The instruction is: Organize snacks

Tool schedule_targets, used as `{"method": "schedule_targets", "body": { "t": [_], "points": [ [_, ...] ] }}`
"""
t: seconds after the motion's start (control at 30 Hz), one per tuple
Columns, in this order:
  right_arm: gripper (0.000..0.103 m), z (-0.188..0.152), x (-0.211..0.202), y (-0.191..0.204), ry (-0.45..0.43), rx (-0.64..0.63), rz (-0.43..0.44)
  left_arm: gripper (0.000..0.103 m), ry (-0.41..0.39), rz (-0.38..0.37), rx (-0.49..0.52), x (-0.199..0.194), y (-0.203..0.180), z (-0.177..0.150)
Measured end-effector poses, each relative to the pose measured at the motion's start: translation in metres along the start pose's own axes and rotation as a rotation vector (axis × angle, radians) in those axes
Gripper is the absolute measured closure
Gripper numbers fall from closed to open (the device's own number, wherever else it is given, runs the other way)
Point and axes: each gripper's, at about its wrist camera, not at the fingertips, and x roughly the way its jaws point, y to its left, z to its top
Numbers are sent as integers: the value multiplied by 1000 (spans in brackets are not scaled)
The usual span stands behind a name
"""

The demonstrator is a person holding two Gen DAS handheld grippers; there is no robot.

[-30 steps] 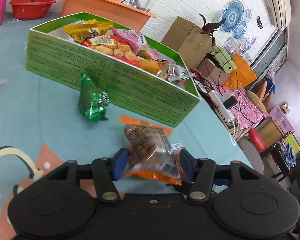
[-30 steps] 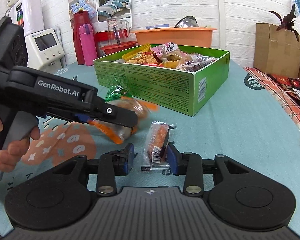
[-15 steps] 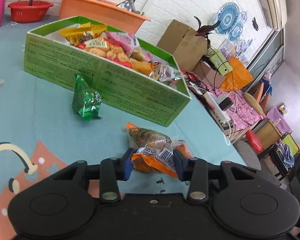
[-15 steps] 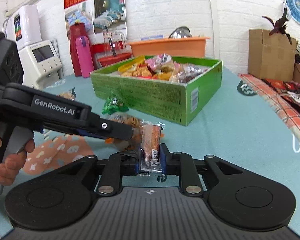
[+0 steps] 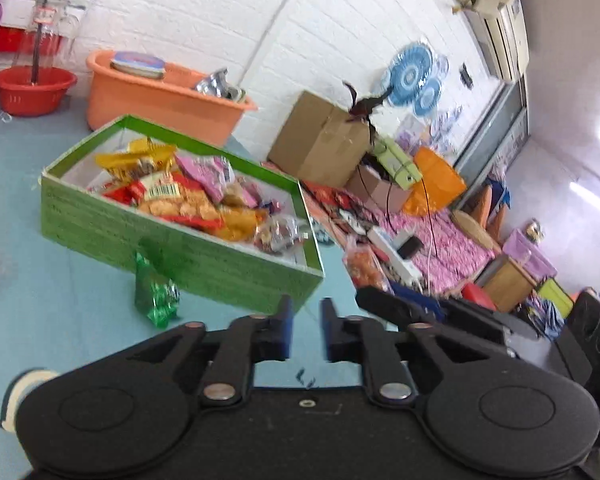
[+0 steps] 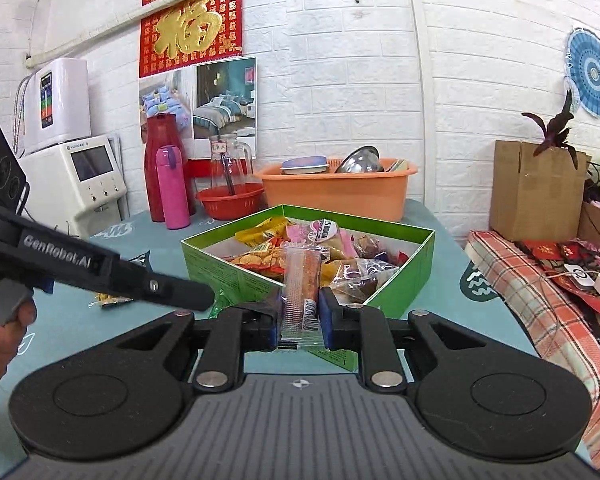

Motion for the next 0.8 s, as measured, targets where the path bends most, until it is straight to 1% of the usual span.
{"method": "schedule_targets", "body": {
  "t": [0.03, 0.17, 0.2, 0.27, 0.37, 0.4, 0.43, 0.5, 0.57, 0.73, 0.8],
  "points": [
    [70, -3, 1, -1, 9, 7, -1, 0, 8, 10, 7, 1, -1, -4],
    [70, -17, 2, -3, 60, 34, -6, 0, 40, 38, 28, -10, 4, -22],
    [70, -20, 2, -4, 73, 40, -6, 0, 34, 56, 23, -20, 8, -29],
    [69, -26, 1, -4, 90, 48, -6, 0, -2, 118, 18, -36, 12, -42],
    [69, -30, 4, -2, 102, 67, 10, 0, -57, 240, -11, -55, 19, -60],
    [69, -31, 6, -1, 104, 72, 16, 0, -66, 258, -33, -59, 21, -65],
    [69, -32, 8, 2, 108, 76, 24, 0, -72, 253, -59, -60, 24, -69],
    [69, -35, 11, 6, 117, 78, 38, 0, -58, 224, -119, -54, 32, -73],
    [69, -37, 11, 10, 125, 72, 48, 0, -42, 215, -136, -42, 33, -73],
    [69, -41, 7, 12, 141, 71, 41, 0, -1, 263, -51, -5, 28, -65],
    [69, -42, 6, 11, 144, 75, 37, 0, -11, 293, 40, 4, 24, -72]
  ]
}}
